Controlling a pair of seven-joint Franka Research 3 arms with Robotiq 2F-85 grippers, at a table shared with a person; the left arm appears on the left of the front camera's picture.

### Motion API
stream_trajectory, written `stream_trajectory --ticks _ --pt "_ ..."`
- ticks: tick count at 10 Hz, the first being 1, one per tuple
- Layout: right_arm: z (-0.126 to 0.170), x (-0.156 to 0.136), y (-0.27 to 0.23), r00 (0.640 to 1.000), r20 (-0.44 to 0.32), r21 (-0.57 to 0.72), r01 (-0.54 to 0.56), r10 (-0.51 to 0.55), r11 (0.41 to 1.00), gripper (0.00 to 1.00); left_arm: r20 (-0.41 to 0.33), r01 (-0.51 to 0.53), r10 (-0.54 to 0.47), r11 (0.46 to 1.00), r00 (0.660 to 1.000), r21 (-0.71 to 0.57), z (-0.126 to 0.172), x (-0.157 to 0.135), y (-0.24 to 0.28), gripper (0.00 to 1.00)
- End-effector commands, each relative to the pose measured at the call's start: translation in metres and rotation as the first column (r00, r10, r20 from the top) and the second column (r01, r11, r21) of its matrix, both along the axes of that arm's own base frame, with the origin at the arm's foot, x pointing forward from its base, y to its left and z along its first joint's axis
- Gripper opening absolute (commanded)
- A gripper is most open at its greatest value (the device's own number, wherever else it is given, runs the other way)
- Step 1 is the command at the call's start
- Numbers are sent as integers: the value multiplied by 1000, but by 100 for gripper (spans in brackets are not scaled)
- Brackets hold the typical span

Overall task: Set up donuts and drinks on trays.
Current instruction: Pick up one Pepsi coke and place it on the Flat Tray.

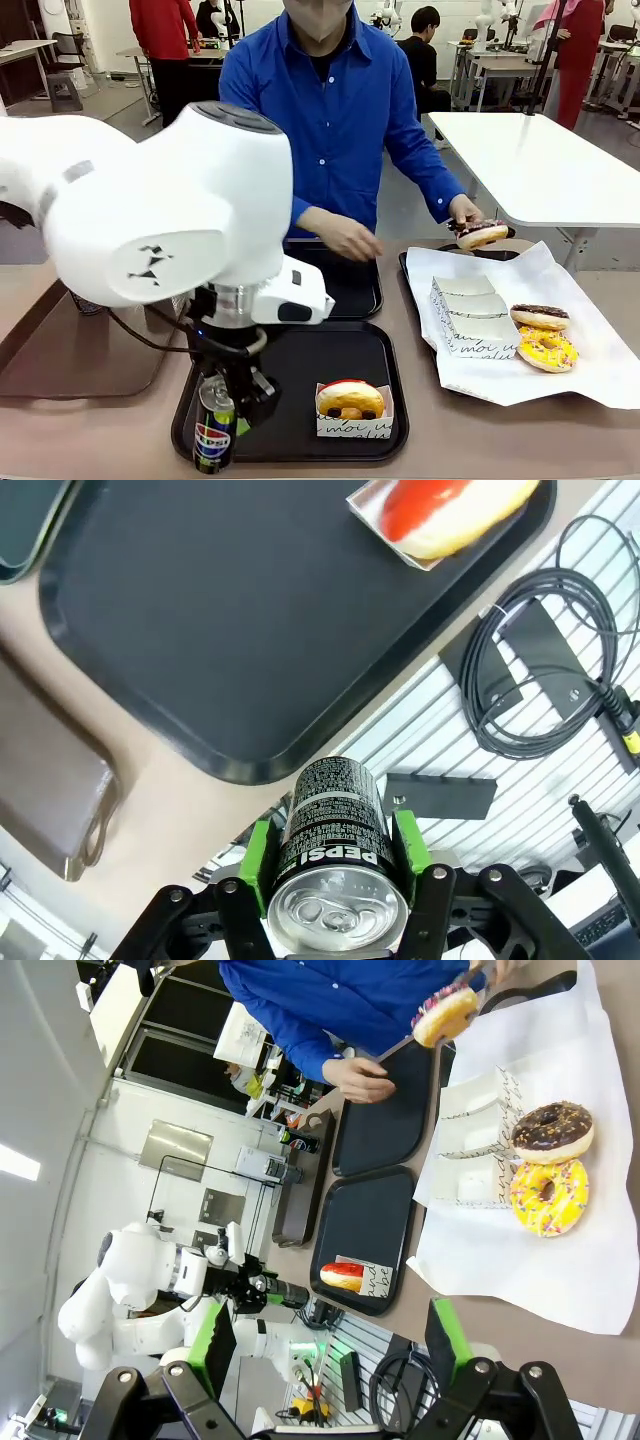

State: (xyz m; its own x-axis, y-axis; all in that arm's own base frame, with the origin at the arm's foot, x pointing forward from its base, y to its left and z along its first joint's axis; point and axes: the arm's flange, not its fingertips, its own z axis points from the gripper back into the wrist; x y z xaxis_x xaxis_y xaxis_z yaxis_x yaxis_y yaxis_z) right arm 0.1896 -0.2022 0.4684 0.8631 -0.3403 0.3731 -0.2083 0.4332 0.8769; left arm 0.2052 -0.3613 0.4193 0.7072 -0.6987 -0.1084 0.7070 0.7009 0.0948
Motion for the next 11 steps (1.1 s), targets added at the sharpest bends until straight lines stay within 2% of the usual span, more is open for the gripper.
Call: stream_trajectory --ticks 1,6,8,9,11 --pt "1 2 -1 1000 28 20 1 -2 1000 100 13 -5 5 1000 1000 -7 -8 0 -17 58" --pt "1 2 -1 1000 28 20 1 -2 1000 100 96 -68 81 989 992 -128 4 30 -18 58" --pt "1 2 -1 1000 28 20 1 -2 1000 100 109 -93 106 988 988 -123 2 44 -18 58" --pt "1 2 -1 1000 28 20 1 -2 1000 100 69 -52 61 990 996 -129 5 33 -15 58" --pt "1 2 -1 1000 28 20 1 -2 1000 100 69 -52 61 990 996 -129 5 33 -15 58"
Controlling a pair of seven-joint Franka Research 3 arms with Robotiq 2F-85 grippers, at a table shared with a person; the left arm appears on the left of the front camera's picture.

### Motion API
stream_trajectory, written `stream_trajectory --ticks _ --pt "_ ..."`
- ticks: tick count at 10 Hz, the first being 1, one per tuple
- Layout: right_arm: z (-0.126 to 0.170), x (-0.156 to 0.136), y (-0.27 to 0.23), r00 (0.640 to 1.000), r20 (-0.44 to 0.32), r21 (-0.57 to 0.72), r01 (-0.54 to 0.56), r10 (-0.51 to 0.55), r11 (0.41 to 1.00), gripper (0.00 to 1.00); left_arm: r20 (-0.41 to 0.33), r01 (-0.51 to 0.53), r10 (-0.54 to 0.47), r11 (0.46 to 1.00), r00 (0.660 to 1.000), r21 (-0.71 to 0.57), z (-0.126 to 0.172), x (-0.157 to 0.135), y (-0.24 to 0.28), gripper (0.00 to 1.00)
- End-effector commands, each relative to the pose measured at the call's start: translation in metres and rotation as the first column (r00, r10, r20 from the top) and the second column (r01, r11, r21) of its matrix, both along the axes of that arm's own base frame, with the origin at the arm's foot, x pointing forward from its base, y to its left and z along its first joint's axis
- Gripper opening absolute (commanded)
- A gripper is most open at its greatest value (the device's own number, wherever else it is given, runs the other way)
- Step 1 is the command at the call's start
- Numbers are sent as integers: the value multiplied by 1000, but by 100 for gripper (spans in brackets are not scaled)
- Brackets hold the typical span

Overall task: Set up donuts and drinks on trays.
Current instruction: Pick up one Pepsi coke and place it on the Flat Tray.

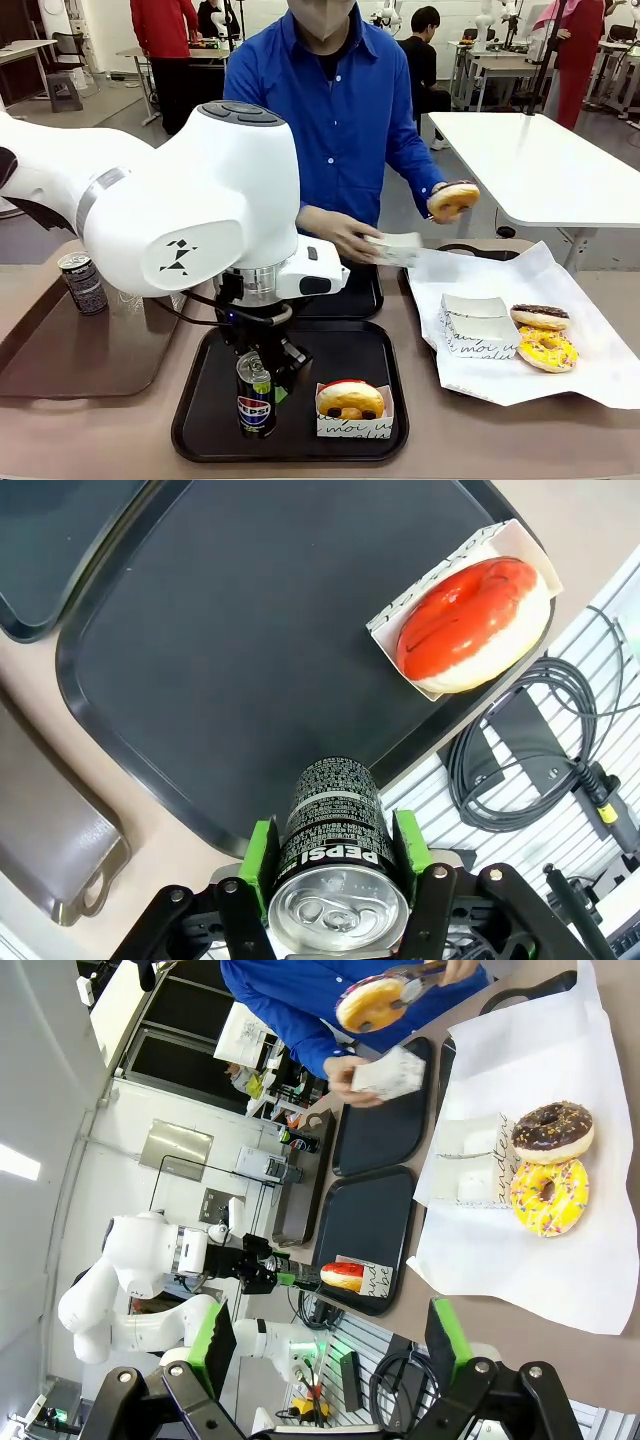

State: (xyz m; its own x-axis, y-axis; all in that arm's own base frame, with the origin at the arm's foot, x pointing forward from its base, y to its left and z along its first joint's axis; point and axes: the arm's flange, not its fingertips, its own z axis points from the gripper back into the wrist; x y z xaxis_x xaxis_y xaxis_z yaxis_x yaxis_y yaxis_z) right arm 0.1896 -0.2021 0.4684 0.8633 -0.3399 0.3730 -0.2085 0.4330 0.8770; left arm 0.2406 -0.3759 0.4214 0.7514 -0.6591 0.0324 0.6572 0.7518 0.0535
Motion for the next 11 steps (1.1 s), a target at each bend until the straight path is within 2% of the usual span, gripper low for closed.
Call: stream_trajectory --ticks 1,3,4,5,8,11 --pt "1 2 -1 1000 28 19 2 -2 1000 100 -1 4 -4 1000 1000 -1 3 -3 -1 58" --pt "1 2 -1 1000 28 19 2 -2 1000 100 0 4 -4 1000 1000 0 0 -1 -1 58" --pt "1 2 -1 1000 28 19 2 -2 1000 100 -81 -30 27 999 996 -34 -2 22 -2 58" --pt "1 2 -1 1000 28 19 2 -2 1000 100 -106 -55 47 996 993 -70 -2 37 -2 58" --pt "1 2 -1 1000 28 19 2 -2 1000 100 -71 -122 115 986 991 -111 -6 60 -3 58" --pt "1 2 -1 1000 28 19 2 -2 1000 100 -38 -147 143 983 989 -110 -14 88 -10 58"
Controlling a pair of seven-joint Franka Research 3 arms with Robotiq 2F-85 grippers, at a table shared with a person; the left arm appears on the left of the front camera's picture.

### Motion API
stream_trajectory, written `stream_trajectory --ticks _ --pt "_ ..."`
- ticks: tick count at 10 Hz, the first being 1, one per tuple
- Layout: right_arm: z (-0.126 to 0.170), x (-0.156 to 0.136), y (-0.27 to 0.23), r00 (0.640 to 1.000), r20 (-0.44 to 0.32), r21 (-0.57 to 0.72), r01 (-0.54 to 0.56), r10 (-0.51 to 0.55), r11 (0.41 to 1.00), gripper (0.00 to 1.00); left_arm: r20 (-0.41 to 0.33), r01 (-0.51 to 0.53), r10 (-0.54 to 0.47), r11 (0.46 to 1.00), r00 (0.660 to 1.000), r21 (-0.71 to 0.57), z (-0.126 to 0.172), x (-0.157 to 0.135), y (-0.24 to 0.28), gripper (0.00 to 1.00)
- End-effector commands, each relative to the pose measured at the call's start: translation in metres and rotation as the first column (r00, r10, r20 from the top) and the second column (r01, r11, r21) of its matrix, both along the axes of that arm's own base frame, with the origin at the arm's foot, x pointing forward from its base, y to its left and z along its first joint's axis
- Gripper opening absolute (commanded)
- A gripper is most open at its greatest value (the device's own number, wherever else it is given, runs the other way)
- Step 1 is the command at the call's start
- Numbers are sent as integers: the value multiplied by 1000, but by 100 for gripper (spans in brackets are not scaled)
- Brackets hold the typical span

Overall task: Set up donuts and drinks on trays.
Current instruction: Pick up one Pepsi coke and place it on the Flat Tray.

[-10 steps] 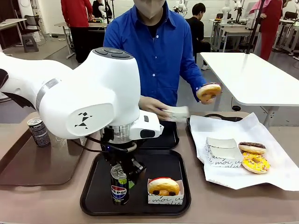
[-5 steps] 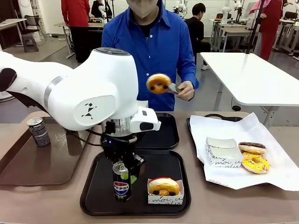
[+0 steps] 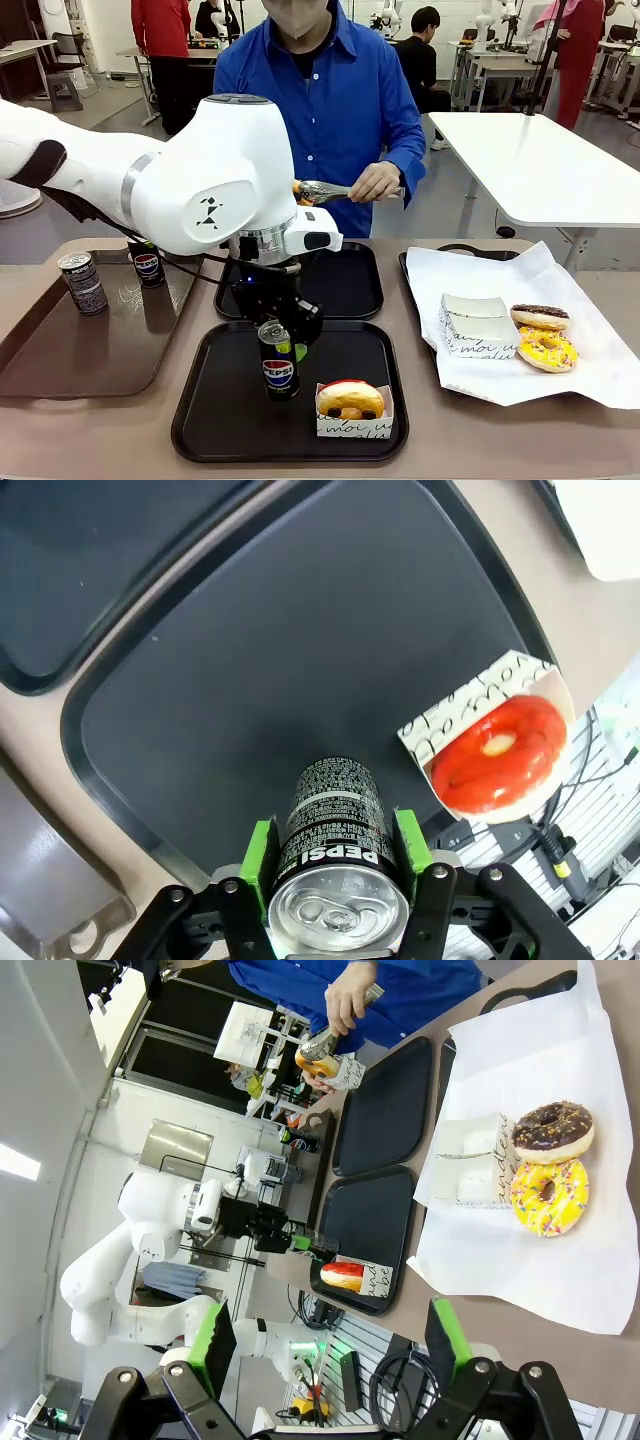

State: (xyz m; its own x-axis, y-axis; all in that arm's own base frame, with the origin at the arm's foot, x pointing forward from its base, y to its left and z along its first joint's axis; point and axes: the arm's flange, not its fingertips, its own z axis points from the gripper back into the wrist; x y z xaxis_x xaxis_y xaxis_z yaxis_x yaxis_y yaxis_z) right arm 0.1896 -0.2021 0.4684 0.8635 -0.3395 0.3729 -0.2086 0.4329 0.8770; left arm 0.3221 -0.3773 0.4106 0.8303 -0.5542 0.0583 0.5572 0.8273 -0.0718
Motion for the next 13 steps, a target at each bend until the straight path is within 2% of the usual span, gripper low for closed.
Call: stream_trajectory --ticks 1,3,4,7,8,10,11,13 --pt "1 2 -1 1000 28 19 2 -3 1000 100 75 -22 20 999 997 26 -15 10 -8 58" --pt "1 2 -1 1000 28 19 2 -3 1000 100 129 -3 -3 999 992 46 -37 14 1 58" --pt "1 2 -1 1000 28 19 2 -3 1000 100 126 3 -10 999 992 52 -41 16 4 58" --pt "1 2 -1 1000 28 19 2 -3 1000 100 148 4 -7 1000 989 23 -25 10 16 58" --pt "1 2 -1 1000 28 19 2 -3 1000 100 124 11 -14 1000 992 21 -29 10 21 100" --pt "1 2 -1 1000 28 19 2 -3 1000 100 98 32 -34 999 995 18 -24 5 23 100" --pt "1 2 -1 1000 28 19 2 -3 1000 100 102 37 -37 999 994 5 -8 -3 25 80" --pt "1 2 -1 1000 28 19 2 -3 1000 100 147 43 -39 999 988 -27 26 -25 39 99"
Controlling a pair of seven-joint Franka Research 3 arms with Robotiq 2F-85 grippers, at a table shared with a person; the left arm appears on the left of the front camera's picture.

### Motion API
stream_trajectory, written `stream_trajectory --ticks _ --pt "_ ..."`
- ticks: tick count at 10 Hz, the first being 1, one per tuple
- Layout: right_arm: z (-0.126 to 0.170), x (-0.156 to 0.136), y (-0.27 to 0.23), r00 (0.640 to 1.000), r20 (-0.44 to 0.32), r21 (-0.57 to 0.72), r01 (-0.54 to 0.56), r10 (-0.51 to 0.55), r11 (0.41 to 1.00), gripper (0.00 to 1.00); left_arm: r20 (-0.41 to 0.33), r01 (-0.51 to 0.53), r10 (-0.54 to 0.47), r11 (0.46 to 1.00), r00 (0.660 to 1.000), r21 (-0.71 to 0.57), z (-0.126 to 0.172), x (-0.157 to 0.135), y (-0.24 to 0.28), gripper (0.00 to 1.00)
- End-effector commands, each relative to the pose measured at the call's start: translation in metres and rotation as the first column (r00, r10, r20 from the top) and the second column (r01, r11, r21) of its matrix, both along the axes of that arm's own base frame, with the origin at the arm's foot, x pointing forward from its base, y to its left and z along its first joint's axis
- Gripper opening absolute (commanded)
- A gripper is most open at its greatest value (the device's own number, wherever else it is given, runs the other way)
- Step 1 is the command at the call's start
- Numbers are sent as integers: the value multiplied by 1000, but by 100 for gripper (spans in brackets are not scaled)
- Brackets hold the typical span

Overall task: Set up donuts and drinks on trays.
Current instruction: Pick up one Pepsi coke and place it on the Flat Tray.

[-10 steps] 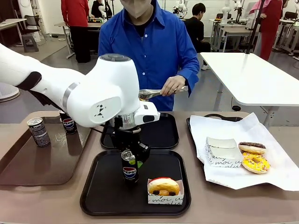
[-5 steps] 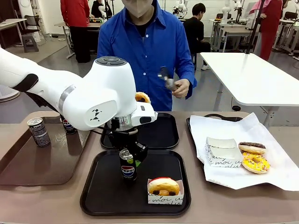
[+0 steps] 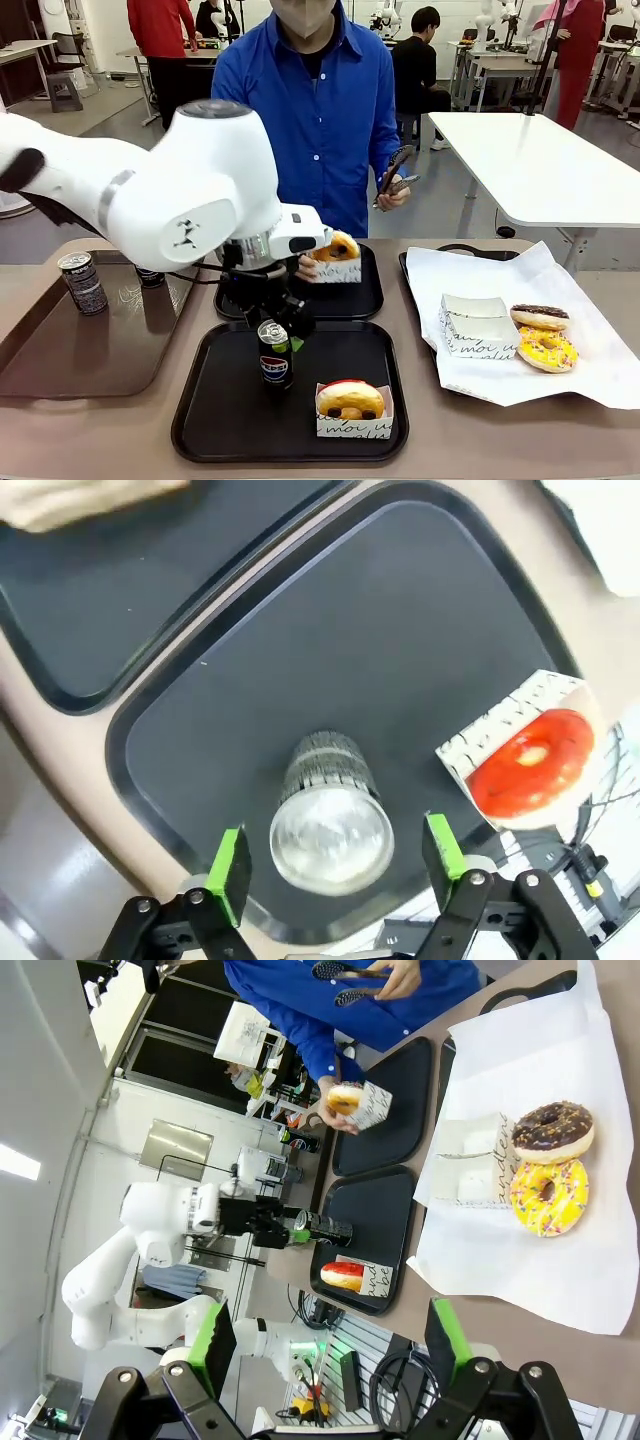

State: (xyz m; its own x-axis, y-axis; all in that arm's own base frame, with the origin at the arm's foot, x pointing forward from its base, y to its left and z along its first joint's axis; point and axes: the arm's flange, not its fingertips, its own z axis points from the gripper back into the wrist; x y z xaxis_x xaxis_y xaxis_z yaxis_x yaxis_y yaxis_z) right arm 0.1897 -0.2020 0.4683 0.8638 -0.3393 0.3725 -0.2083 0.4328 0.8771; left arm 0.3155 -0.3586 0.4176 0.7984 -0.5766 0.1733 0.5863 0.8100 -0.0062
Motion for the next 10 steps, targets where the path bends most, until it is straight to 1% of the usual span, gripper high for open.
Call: stream_trajectory --ticks 1,3,4,6,7,9,10 --pt "1 2 -1 1000 28 19 3 -3 1000 100 29 11 -10 999 1000 -30 36 -28 32 100" --pt "1 2 -1 1000 28 19 3 -3 1000 100 35 9 -7 998 999 -62 63 -43 63 100" --pt "1 2 -1 1000 28 19 3 -3 1000 100 38 0 3 998 999 -67 68 -48 78 100" --pt "1 2 -1 1000 28 19 3 -3 1000 100 60 -41 46 996 997 -82 74 -51 112 100" --pt "1 2 -1 1000 28 19 3 -3 1000 100 70 -79 85 994 994 -79 76 -45 132 100" --pt "1 2 -1 1000 28 19 3 -3 1000 100 64 -152 158 985 985 -78 79 -35 155 100" --pt "1 2 -1 1000 28 19 3 -3 1000 100 73 -189 195 979 978 -75 75 -40 162 100"
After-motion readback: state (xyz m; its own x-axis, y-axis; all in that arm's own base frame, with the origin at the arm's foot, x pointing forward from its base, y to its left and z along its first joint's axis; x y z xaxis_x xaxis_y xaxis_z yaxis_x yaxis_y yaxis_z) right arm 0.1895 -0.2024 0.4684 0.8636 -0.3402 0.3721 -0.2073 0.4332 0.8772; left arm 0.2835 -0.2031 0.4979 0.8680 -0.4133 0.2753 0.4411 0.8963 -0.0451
